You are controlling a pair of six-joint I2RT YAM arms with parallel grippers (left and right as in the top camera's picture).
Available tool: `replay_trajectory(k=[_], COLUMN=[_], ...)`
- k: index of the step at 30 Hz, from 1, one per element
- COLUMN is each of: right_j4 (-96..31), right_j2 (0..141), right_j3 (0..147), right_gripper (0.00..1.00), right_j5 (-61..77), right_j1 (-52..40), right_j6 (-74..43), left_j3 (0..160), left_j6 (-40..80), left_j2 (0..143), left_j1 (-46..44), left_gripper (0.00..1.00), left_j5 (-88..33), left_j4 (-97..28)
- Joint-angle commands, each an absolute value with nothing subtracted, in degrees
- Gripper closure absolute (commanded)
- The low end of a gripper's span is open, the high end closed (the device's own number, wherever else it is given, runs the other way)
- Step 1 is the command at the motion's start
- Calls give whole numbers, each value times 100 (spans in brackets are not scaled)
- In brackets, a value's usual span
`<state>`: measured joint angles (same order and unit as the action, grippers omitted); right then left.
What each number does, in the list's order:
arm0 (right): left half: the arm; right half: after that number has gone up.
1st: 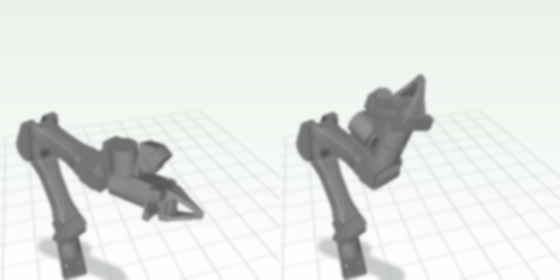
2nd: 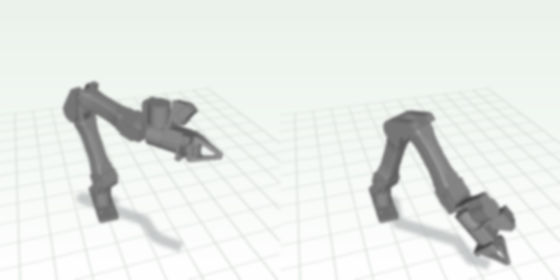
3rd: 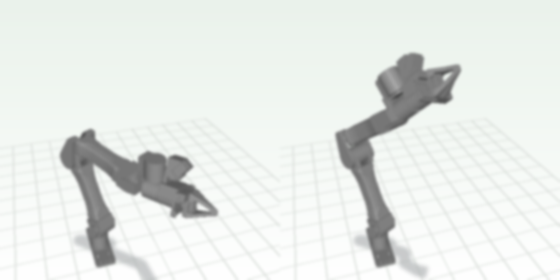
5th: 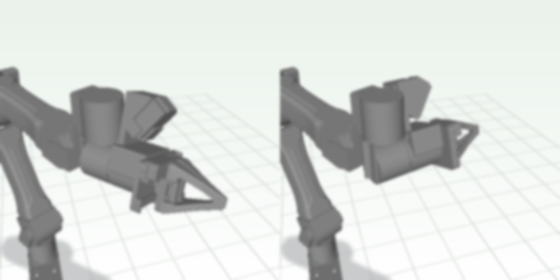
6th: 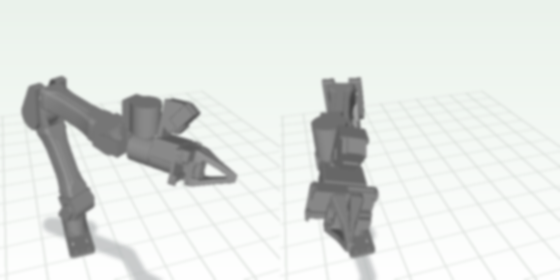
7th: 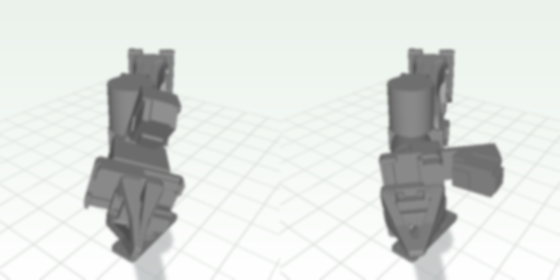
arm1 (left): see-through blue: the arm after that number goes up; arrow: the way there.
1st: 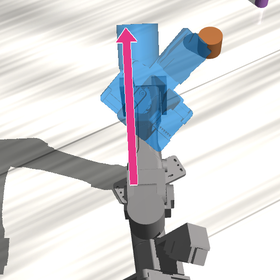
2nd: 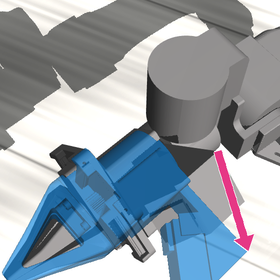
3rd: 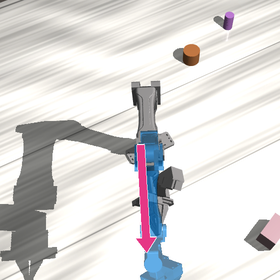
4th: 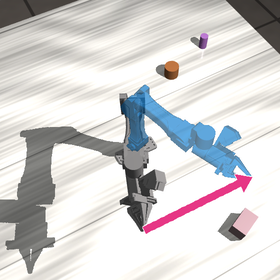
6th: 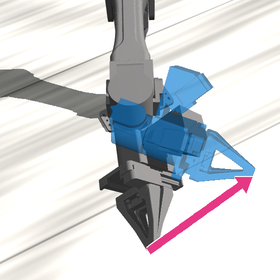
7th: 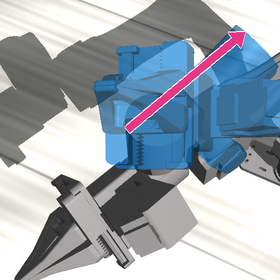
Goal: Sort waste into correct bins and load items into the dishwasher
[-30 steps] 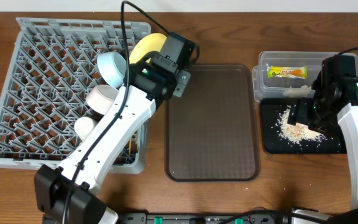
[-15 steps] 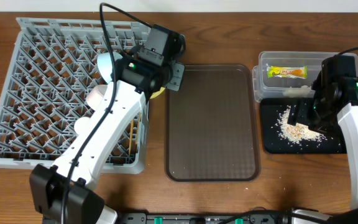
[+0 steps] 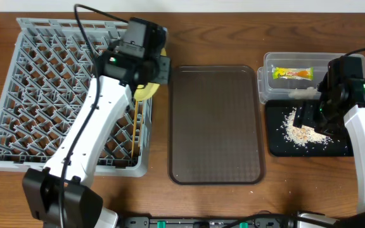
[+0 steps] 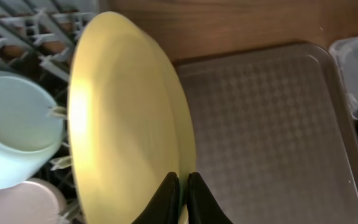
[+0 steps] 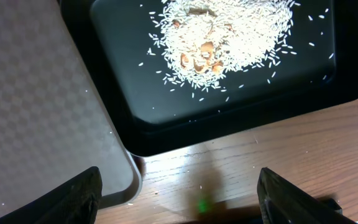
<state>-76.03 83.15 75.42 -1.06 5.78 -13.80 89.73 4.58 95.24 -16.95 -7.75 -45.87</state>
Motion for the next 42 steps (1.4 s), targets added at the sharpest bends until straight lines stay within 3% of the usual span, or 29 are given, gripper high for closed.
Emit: replay_trajectory(k=[1,8,10,11,14,16,26,28,31,37,42], right_j4=[-7616,-7614,-7614,-7614,-7609,-7583,-5837,-5275,-4775,-5524,-5948], right_j2=[8239,8239,8239,8239,8239,8239,8239,8252,8361,8554,8302], right_j3=[7583,7583,7583,7583,7583,7583,7583,7583,7583,7575,7548], right_gripper=[22,22,22,22,21,21,16,14,2,1,1], right_j5=[-106,-104,-104,-104,-102,-97,729,445,-23,-19,-19], right_j1=[637,637,637,637,635,633,-108,-366,-607,-405,-301], right_j6=[-1323,-1323,-1321,-1323,-1321,-1321,-733,-718,-716,-661,-703], left_j3=[9105,9102,9098,9098,9100,9100,9098,9094,8973,8744,8315], left_j6=[506,504,504,504,502,497,497,499,506,698,668], left_j2=[9450,9450,9450,9450,9441,9349,8484,8512,8571,8569,8202], left_j1=[-1363,-744,-598,-526,-351,-279,-473,-523,-515,-506,-506], left_gripper=[92,92,83,69,45,40,30,29,21,16,15], left_j5=[-753,-751,-751,-751,-751,-751,-751,-746,-746,-685,-679], left_j4=[-4644,-4644,-4648,-4661,-4663,-4665,-5472,-5763,-6364,-7417,-7498])
